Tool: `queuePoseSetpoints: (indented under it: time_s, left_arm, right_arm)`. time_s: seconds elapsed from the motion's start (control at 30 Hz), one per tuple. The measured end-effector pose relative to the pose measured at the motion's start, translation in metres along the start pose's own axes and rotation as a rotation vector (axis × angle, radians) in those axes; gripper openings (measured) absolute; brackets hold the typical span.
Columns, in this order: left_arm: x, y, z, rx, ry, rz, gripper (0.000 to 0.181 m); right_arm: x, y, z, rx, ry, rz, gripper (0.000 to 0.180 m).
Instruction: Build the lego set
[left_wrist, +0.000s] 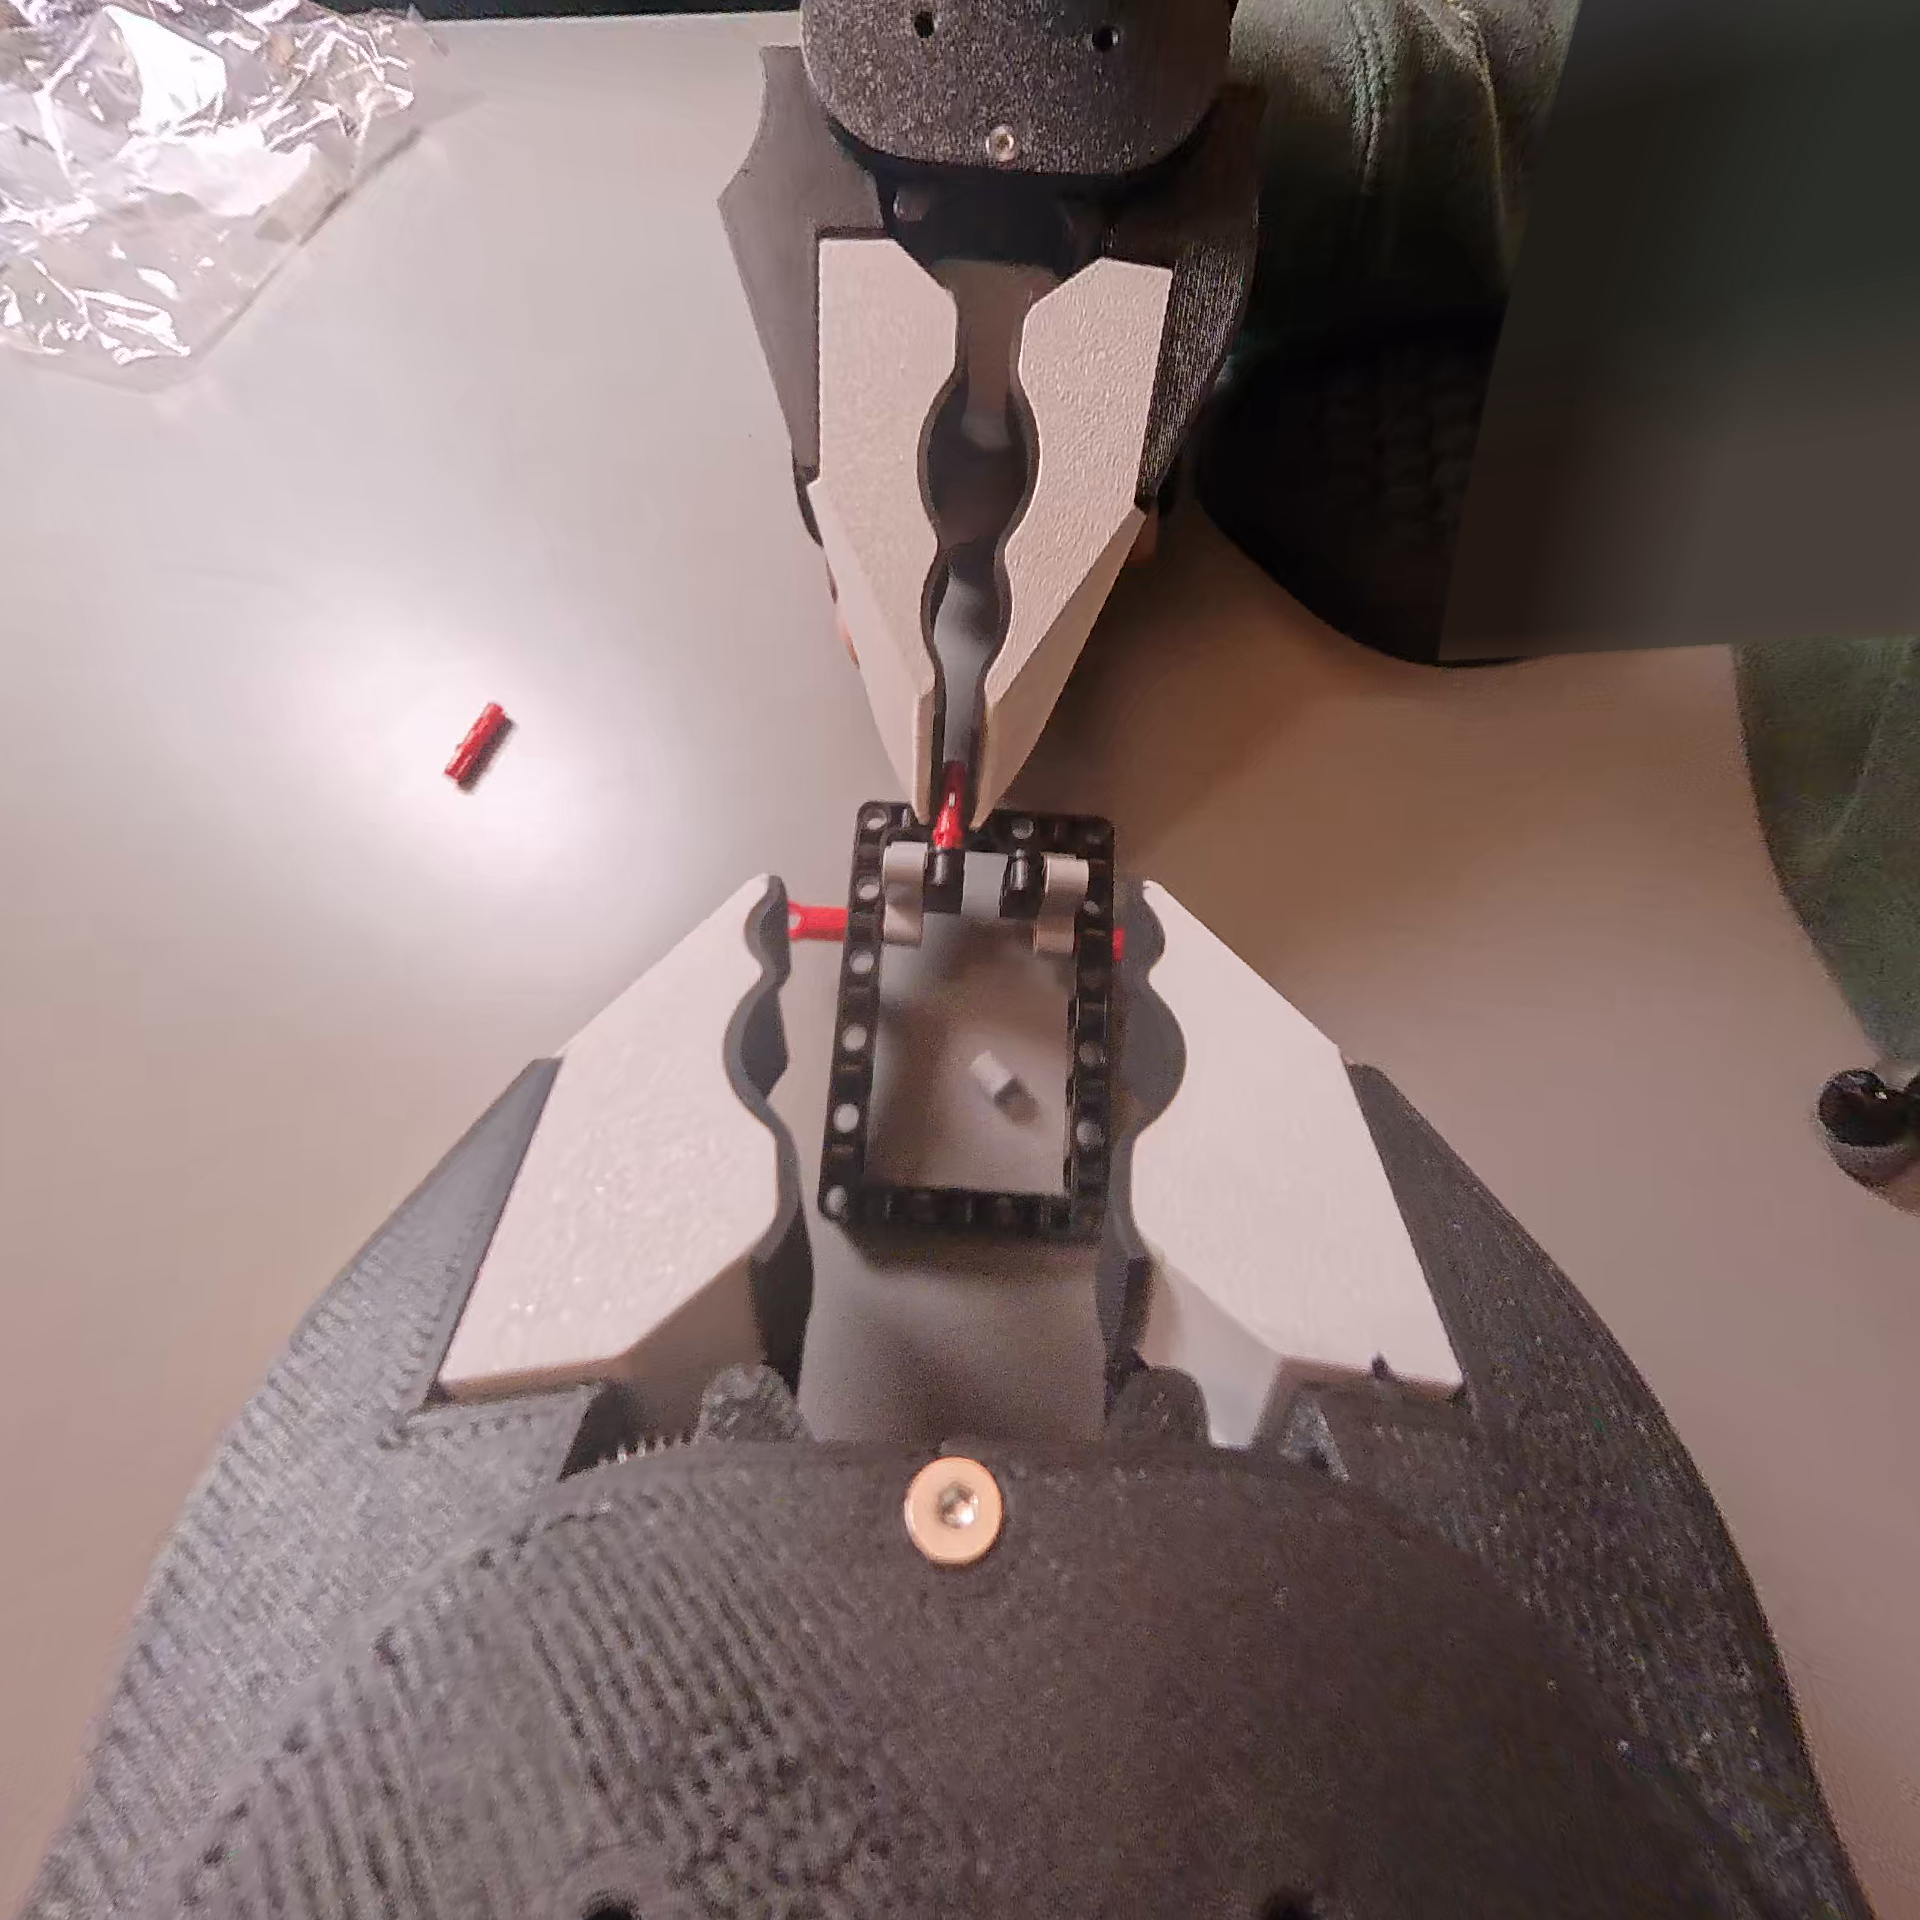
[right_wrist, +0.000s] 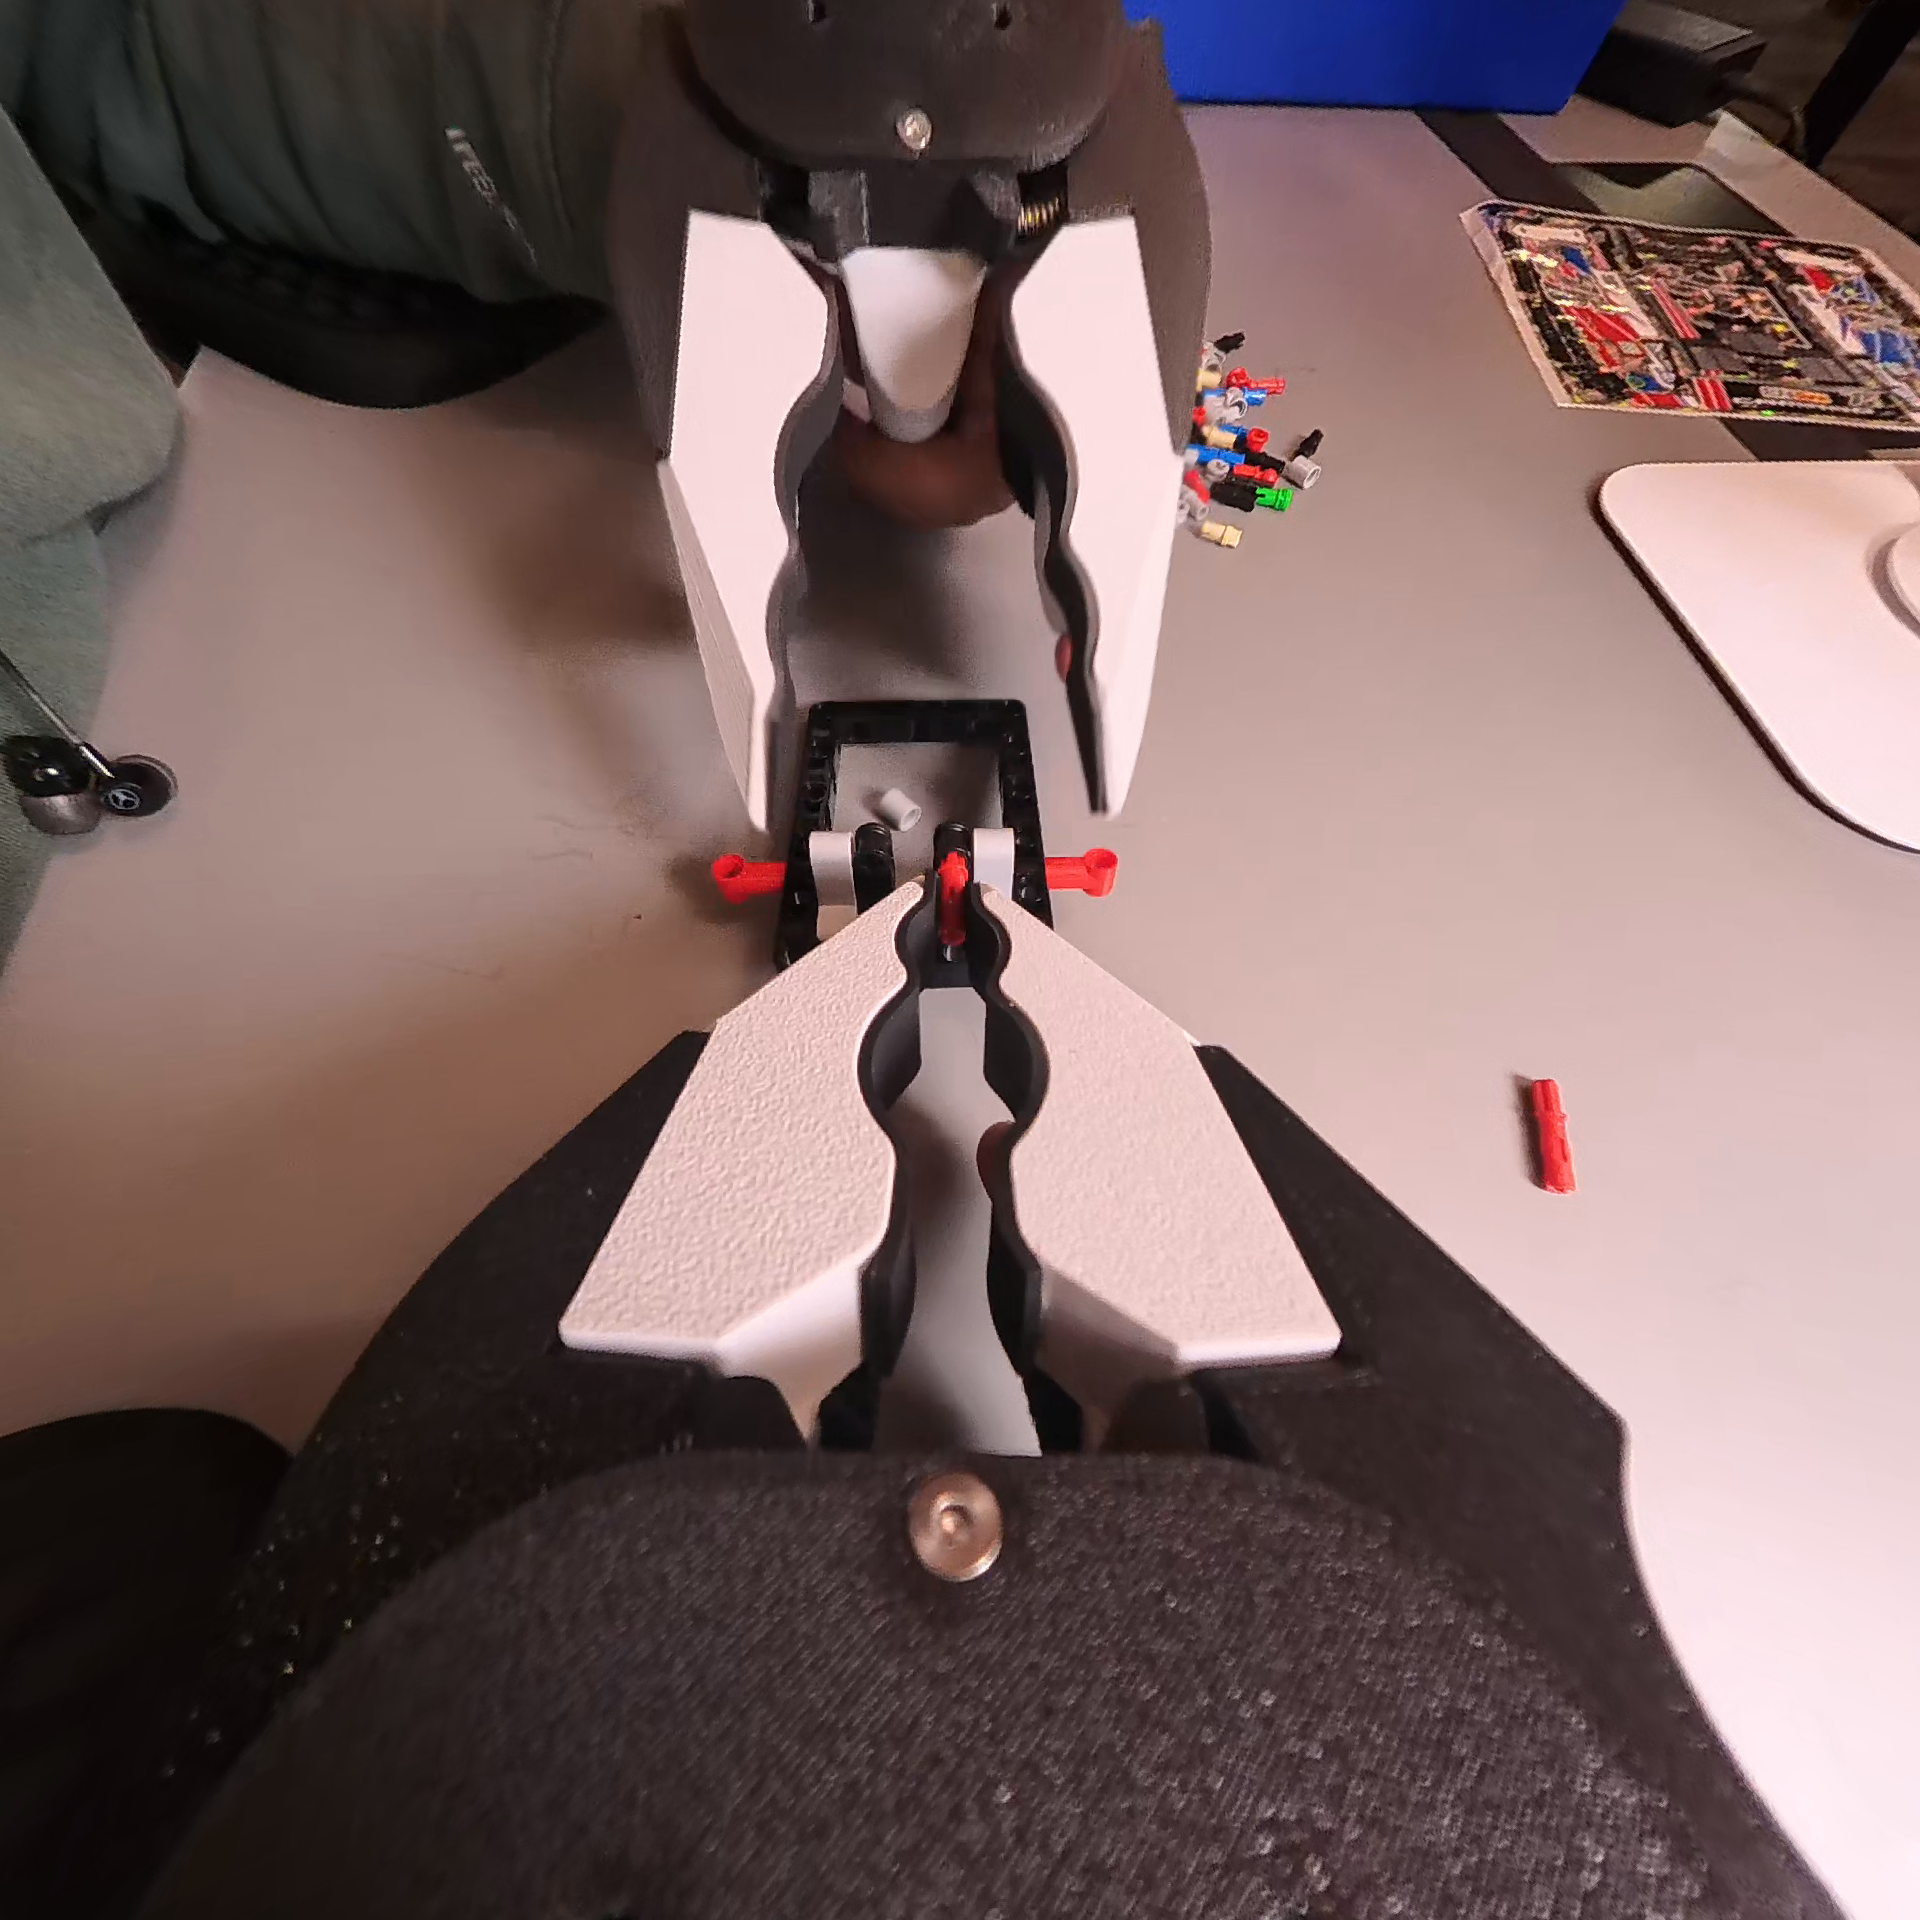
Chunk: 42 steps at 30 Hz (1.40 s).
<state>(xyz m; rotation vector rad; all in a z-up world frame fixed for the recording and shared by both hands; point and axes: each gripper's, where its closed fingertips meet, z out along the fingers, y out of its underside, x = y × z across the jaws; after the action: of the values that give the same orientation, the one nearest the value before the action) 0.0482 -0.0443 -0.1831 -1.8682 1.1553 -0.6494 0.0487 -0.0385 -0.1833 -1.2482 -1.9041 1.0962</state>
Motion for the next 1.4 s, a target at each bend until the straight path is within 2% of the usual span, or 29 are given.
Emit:
queuePoseSetpoints:
  time_s: [0.13, 0.3, 0.77, 1.1, 1.2, 1.27, 1.4]
  left_arm:
    - [-0.001, 0.015, -0.012, -0.067, 0.014, -0.001, 0.076]
    - [0.001, 0.036, -0.009, -0.158, 0.008, 0.022, 0.082]
    - [0.005, 0.041, -0.003, -0.193, 0.019, 0.030, 0.061]
    - [0.006, 0.040, -0.004, -0.190, 0.022, 0.027, 0.064]
    - [0.006, 0.029, -0.009, -0.142, 0.020, 0.021, 0.055]
    - [0.008, 0.023, -0.013, -0.109, 0.041, 0.009, 0.042]
    - [0.014, 0.026, -0.011, -0.128, 0.079, 0.036, 0.027]
  right_arm:
    - [0.000, 0.001, 0.001, -0.007, 0.001, -0.001, 0.002]
    - [-0.001, 0.002, 0.001, -0.018, 0.000, -0.007, 0.002]
    - [-0.002, 0.011, 0.004, -0.073, 0.007, -0.037, 0.002]
    - [-0.001, 0.018, 0.001, -0.110, 0.007, -0.041, 0.003]
    - [-0.004, 0.020, -0.003, -0.125, -0.014, -0.047, 0.003]
    - [-0.008, 0.021, -0.006, -0.134, -0.036, -0.059, 0.003]
    - [-0.010, 0.022, -0.006, -0.142, -0.039, -0.067, 0.003]
